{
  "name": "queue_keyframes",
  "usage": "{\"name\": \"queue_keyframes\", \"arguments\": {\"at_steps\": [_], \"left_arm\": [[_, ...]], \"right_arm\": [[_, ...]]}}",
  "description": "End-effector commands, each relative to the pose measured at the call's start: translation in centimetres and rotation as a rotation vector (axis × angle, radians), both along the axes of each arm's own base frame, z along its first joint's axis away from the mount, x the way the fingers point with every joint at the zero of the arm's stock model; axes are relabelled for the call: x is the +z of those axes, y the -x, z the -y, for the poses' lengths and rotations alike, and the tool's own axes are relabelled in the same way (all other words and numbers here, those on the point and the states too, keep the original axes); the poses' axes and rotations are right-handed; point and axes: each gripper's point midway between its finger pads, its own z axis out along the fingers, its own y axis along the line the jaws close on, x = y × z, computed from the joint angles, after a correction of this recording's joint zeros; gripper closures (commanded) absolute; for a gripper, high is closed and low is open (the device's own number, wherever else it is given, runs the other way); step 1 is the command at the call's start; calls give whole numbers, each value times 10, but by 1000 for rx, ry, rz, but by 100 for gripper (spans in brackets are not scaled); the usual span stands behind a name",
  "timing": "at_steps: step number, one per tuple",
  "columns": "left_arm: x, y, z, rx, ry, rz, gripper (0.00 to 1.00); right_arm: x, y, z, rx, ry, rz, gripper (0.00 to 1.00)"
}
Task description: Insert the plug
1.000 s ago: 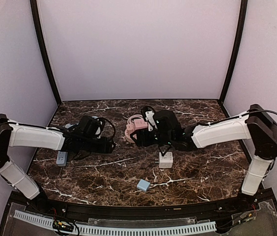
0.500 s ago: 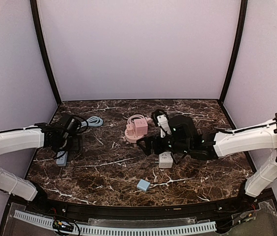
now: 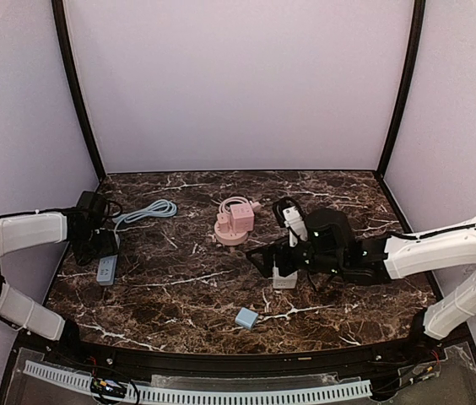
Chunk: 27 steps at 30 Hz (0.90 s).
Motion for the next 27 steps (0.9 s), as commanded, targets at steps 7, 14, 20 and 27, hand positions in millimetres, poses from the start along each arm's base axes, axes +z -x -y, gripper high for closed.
{"name": "queue_keyframes", "arguments": {"at_steps": [7, 14, 20, 27], "left_arm": [[-36, -17, 12, -73, 95, -72, 24], [-48, -21, 17, -85, 124, -94, 42], [-51, -20, 24, -96, 160, -93, 66], [-41, -13, 52, -160, 165, -68, 74]], "right_arm": [[4, 6, 8, -6, -18, 17, 1], [4, 6, 9, -10, -14, 18, 2], [4, 5, 8, -11, -7, 15, 1], [7, 3, 11, -28, 5, 18, 1]]}}
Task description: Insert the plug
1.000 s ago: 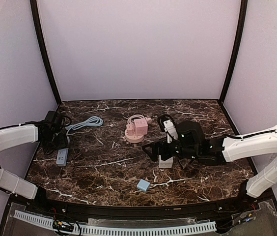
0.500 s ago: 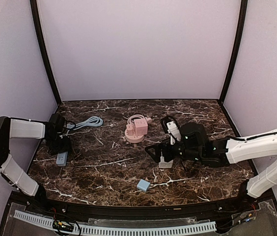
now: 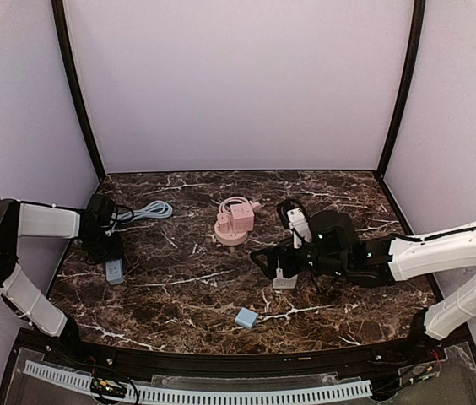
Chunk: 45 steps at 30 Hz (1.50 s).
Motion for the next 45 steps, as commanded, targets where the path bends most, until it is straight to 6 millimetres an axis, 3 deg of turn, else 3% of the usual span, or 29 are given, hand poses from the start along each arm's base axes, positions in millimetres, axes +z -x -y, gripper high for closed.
{"name": "queue_keyframes", "arguments": {"at_steps": [1, 5, 12, 21, 24, 30, 35, 39, 45], "left_arm": [[1, 15, 33, -75, 35, -12, 74], [4, 23, 63, -124, 53, 3, 75], [-1, 39, 134, -281, 64, -3, 76], [0, 48, 206, -315, 109, 17, 75], [-2, 50, 239, -351, 137, 21, 75], [-23, 65, 261, -336, 152, -14, 73], [-18, 73, 275, -345, 194, -2, 67], [-14, 79, 282, -350, 214, -4, 46], [-3, 85, 289, -390, 229, 11, 26]], "right_arm": [[9, 1, 1, -13, -3, 13, 1], [10, 0, 5, -27, 6, 9, 1], [5, 0, 17, -69, 37, -10, 1], [-3, 3, 48, -159, 93, -41, 1], [-7, 5, 60, -186, 109, -48, 1], [-13, 12, 85, -239, 128, -65, 1], [-9, 16, 100, -264, 113, -62, 1], [-2, 17, 107, -279, 103, -50, 1], [-2, 17, 110, -287, 104, -46, 1]]}}
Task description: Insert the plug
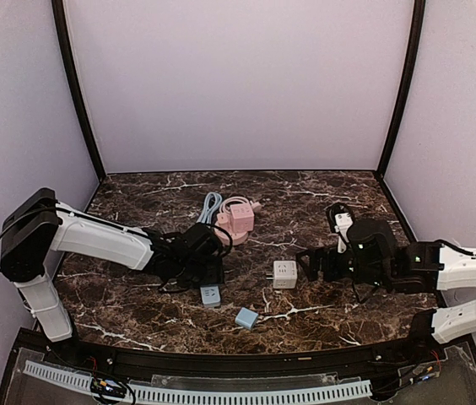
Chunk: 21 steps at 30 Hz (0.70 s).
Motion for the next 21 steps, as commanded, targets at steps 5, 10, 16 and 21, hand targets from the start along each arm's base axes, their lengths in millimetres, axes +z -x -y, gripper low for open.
{"name": "queue_keyframes", "arguments": {"at_steps": [5, 10, 16, 21], "left_arm": [[21, 20, -6, -88, -56, 35, 18], [57, 16, -8, -178, -112, 196, 18], [83, 17, 4, -322, -158, 345, 20], [98, 19, 16, -473, -216, 494, 21]], "right_arm": [[-4, 2, 6, -18, 11, 1, 1], [0, 2, 7, -11, 7, 16, 1], [7, 3, 11, -10, -10, 39, 1], [15, 4, 15, -14, -32, 62, 1]]}}
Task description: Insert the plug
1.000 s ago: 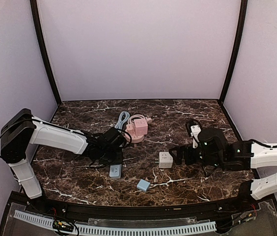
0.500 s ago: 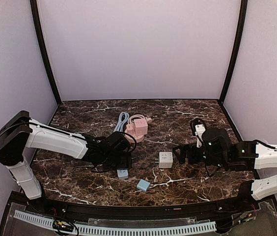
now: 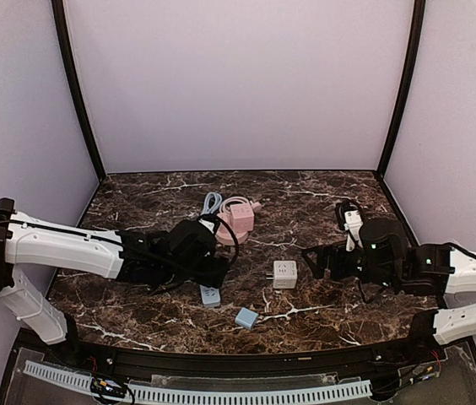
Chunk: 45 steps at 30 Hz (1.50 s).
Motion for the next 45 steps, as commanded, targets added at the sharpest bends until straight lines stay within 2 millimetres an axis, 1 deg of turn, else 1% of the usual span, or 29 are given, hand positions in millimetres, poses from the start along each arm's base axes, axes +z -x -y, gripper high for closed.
{"name": "queue_keyframes", "arguments": {"at_steps": [1, 3, 7, 8, 9, 11, 12, 13, 14, 15, 16, 17, 20, 24, 25, 28, 31, 32, 33, 34, 35, 36, 37, 38, 41, 42, 43, 44, 45], "left_arm": [[19, -2, 7, -183, -111, 208, 21], [18, 0, 12, -260, -153, 244, 22], [14, 14, 35, -458, -169, 236, 25], [14, 18, 45, -510, -145, 245, 25], [13, 20, 48, -541, -147, 253, 25], [9, 25, 58, -617, -147, 265, 24], [1, 29, 63, -664, -156, 255, 24], [1, 34, 70, -705, -140, 244, 23], [-7, 37, 73, -735, -154, 229, 20], [-7, 40, 79, -764, -138, 219, 9], [-14, 41, 82, -782, -144, 209, 5], [-14, 41, 86, -788, -136, 210, 2], [-22, 42, 95, -822, -126, 216, 1], [-27, 54, 108, -910, -83, 199, 2], [-32, 55, 110, -926, -85, 190, 2], [-34, 53, 118, -944, -89, 201, 3], [-41, 50, 125, -972, -111, 219, 3], [-38, 48, 129, -976, -109, 232, 3], [-43, 47, 130, -989, -130, 239, 3], [-40, 42, 133, -983, -138, 256, 3], [-45, 40, 133, -991, -162, 256, 3], [-40, 35, 137, -988, -165, 269, 3], [-45, 34, 136, -999, -184, 262, 3], [-42, 29, 138, -1000, -179, 267, 3], [-45, 22, 138, -1022, -178, 257, 3], [-40, 18, 140, -1028, -159, 257, 3], [-46, 13, 138, -1032, -163, 241, 3], [-41, 12, 142, -1046, -143, 244, 3], [-47, 8, 140, -1051, -147, 229, 3]], "right_arm": [[2, 2, 8, -10, 2, 27, 1], [6, 2, 9, -11, -6, 37, 1], [10, 4, 13, -11, -19, 46, 2], [11, 5, 13, -10, -23, 49, 1], [12, 5, 15, -11, -25, 51, 1], [13, 6, 16, -11, -29, 54, 1], [15, 6, 18, -12, -34, 58, 1], [16, 7, 18, -11, -36, 60, 2], [16, 8, 19, -8, -36, 59, 1], [17, 8, 20, -8, -38, 62, 1], [18, 8, 21, -9, -41, 64, 1], [18, 9, 21, -8, -43, 65, 1], [20, 10, 22, -5, -48, 67, 1], [20, 11, 23, -3, -49, 67, 1], [20, 11, 23, -3, -48, 66, 1], [21, 12, 23, 0, -48, 65, 1], [20, 12, 23, 1, -50, 63, 1], [21, 12, 23, 2, -50, 63, 1], [21, 12, 24, 3, -50, 63, 1], [21, 13, 23, 6, -53, 60, 1], [21, 13, 23, 8, -53, 59, 1], [21, 14, 23, 9, -52, 57, 1], [22, 14, 23, 10, -54, 57, 2], [23, 14, 24, 9, -56, 58, 2], [24, 15, 24, 12, -65, 59, 1], [24, 16, 25, 13, -65, 59, 1], [24, 15, 25, 12, -65, 60, 1], [24, 15, 25, 11, -64, 62, 1], [25, 15, 25, 11, -62, 63, 1]]}}
